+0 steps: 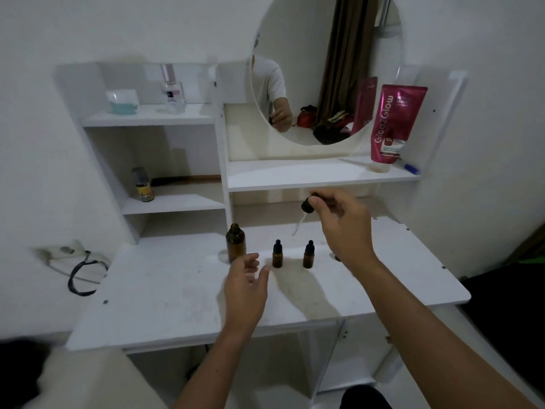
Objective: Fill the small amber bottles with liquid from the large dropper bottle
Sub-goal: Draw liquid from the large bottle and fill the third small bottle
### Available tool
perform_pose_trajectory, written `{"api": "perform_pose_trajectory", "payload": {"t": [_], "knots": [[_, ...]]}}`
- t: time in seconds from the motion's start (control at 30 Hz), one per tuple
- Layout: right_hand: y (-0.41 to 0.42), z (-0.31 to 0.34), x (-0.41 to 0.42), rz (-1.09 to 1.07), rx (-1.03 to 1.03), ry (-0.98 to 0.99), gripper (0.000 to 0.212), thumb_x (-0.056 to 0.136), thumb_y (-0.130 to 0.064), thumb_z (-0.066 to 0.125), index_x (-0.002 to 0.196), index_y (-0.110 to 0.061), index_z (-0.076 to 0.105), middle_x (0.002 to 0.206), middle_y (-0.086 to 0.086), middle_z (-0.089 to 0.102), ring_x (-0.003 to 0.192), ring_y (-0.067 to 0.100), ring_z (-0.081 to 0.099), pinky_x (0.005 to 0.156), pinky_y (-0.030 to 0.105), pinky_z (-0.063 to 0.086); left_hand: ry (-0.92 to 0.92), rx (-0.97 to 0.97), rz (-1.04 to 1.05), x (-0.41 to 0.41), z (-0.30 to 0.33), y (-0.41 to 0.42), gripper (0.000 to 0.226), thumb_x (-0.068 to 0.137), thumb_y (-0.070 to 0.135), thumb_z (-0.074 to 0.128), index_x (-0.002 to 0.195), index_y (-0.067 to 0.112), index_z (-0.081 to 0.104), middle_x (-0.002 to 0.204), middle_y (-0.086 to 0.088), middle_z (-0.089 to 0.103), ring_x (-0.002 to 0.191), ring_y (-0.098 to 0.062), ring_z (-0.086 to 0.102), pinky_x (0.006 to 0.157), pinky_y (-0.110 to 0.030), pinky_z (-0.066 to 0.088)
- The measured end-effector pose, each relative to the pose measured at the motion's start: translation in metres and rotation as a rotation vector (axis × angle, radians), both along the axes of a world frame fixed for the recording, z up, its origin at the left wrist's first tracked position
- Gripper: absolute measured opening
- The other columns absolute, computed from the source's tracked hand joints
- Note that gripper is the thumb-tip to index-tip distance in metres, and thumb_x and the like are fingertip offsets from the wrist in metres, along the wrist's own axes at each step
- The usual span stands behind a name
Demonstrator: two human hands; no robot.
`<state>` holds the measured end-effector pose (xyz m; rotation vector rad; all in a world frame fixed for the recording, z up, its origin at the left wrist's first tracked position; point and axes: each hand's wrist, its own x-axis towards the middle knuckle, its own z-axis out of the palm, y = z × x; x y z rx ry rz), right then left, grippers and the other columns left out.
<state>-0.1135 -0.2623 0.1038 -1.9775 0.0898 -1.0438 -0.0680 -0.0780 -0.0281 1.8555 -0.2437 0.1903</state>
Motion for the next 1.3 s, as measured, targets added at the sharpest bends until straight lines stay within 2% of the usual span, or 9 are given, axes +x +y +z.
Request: {"api": "perform_pose_trajectory", "payload": {"t": [0.17, 0.33, 0.4, 0.53, 0.73, 0.87, 0.97, 1.13, 1.3], "knots": [[0.045, 0.002, 0.033, 0.087, 0.030, -0.021, 0.017, 0.098, -0.014, 0.071, 0.113, -0.011, 0.076, 0.105, -0.002, 0.077, 0.101, 0.008, 0.073, 0.094, 0.025, 0.058, -0.031, 0.020, 0.137, 0.032, 0.002, 0.037, 0.052, 0.082, 0.028, 0.084, 0.120, 0.025, 0.050, 0.119, 0.006, 0.054, 0.103, -0.014, 0.057, 0.078, -0.011, 0.046], [0.071, 0.011, 0.059, 0.152, 0.079, -0.015, 0.017, 0.099, -0.016, 0.070, 0.114, -0.012, 0.075, 0.107, -0.004, 0.076, 0.103, 0.008, 0.072, 0.095, 0.025, 0.058, 0.070, 0.052, 0.044, 0.062, -0.001, 0.047, 0.076, 0.081, 0.027, 0.085, 0.145, 0.020, 0.045, 0.145, 0.002, 0.052, 0.125, -0.018, 0.055, 0.107, -0.036, 0.049], [0.076, 0.014, 0.067, 0.167, 0.086, -0.009, 0.016, 0.099, -0.016, 0.070, 0.114, -0.013, 0.076, 0.107, -0.003, 0.076, 0.102, 0.008, 0.072, 0.094, 0.025, 0.058, 0.082, 0.052, 0.005, 0.068, -0.003, 0.047, 0.069, 0.084, 0.029, 0.082, 0.144, 0.021, 0.048, 0.141, 0.005, 0.057, 0.125, -0.016, 0.057, 0.108, -0.038, 0.049], [0.083, 0.010, 0.079, 0.177, 0.054, 0.014, 0.017, 0.099, -0.015, 0.070, 0.113, -0.010, 0.075, 0.107, -0.003, 0.076, 0.100, 0.006, 0.071, 0.092, 0.019, 0.056, 0.061, 0.013, -0.024, 0.073, -0.004, 0.048, 0.049, 0.085, 0.024, 0.081, 0.130, 0.019, 0.061, 0.116, 0.012, 0.065, 0.111, -0.013, 0.062, 0.102, -0.031, 0.050], [0.089, -0.012, 0.091, 0.182, -0.020, 0.092, 0.013, 0.097, -0.014, 0.071, 0.110, -0.013, 0.076, 0.103, -0.005, 0.075, 0.095, 0.001, 0.070, 0.090, 0.015, 0.054, 0.038, 0.016, -0.025, 0.074, -0.005, 0.048, 0.047, 0.085, 0.024, 0.081, 0.127, 0.017, 0.063, 0.114, 0.008, 0.070, 0.106, -0.012, 0.065, 0.097, -0.030, 0.053], [0.092, -0.029, 0.097, 0.191, -0.105, 0.178, 0.015, 0.096, -0.016, 0.073, 0.109, -0.011, 0.077, 0.098, -0.005, 0.074, 0.086, -0.006, 0.067, 0.083, 0.004, 0.049, 0.035, 0.018, -0.024, 0.073, -0.005, 0.048, 0.044, 0.085, 0.023, 0.081, 0.125, 0.019, 0.064, 0.109, 0.014, 0.067, 0.105, -0.010, 0.064, 0.091, -0.019, 0.048], [0.092, -0.041, 0.101, 0.208, -0.154, 0.234, 0.016, 0.097, -0.016, 0.072, 0.111, -0.011, 0.077, 0.103, 0.001, 0.077, 0.089, 0.006, 0.069, 0.083, 0.006, 0.051, 0.036, 0.026, -0.023, 0.073, -0.007, 0.048, 0.045, 0.084, 0.023, 0.082, 0.125, 0.019, 0.064, 0.109, 0.015, 0.067, 0.105, -0.008, 0.064, 0.087, -0.011, 0.044], [0.091, -0.052, 0.103, 0.227, -0.171, 0.251, 0.017, 0.098, -0.017, 0.071, 0.113, -0.012, 0.076, 0.105, 0.000, 0.076, 0.091, 0.007, 0.070, 0.086, 0.011, 0.054, 0.040, 0.045, -0.012, 0.073, -0.008, 0.048, 0.043, 0.085, 0.024, 0.081, 0.125, 0.021, 0.064, 0.107, 0.019, 0.065, 0.104, -0.006, 0.062, 0.085, -0.006, 0.041], [0.089, -0.052, 0.098, 0.238, -0.144, 0.252, 0.025, 0.097, -0.020, 0.073, 0.120, -0.013, 0.072, 0.108, -0.002, 0.075, 0.095, 0.007, 0.070, 0.088, 0.015, 0.056, 0.051, 0.041, -0.013, 0.070, -0.005, 0.049, 0.044, 0.087, 0.023, 0.080, 0.127, 0.019, 0.063, 0.110, 0.015, 0.066, 0.107, -0.009, 0.062, 0.095, -0.019, 0.048]]}}
